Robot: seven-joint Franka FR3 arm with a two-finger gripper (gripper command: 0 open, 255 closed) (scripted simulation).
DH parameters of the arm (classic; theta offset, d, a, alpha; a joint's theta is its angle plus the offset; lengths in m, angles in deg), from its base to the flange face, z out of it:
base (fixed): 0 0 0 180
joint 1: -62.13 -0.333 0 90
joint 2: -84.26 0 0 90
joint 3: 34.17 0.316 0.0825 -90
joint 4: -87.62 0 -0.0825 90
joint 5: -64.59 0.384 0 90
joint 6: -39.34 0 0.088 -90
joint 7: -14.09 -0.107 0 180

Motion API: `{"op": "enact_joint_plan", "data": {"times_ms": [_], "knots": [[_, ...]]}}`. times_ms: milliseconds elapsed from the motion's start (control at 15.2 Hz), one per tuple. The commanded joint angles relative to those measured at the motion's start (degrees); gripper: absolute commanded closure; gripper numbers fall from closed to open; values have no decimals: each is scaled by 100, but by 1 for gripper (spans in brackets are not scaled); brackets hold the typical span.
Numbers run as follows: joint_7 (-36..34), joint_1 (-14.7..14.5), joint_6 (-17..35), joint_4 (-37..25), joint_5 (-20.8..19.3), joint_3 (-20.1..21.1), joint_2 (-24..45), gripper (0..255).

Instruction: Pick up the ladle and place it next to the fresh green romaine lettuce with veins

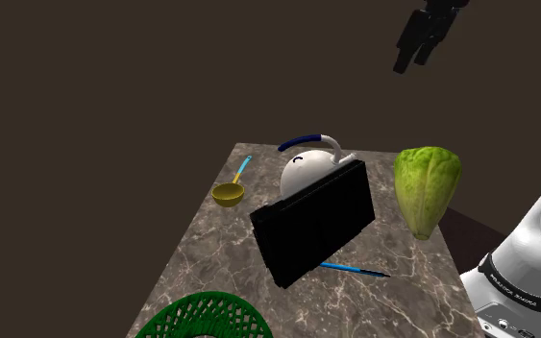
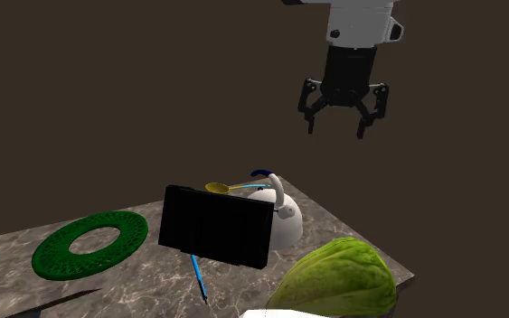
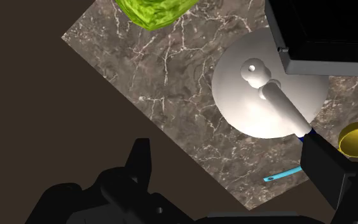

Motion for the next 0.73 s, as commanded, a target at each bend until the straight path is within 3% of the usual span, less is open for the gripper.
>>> {"op": "enact_joint_plan", "data": {"times_ms": [0,660], "knots": [[0,0,0,0,0,0,0,0],[-2118,95,1195,397,715,1184,931,0]]}}
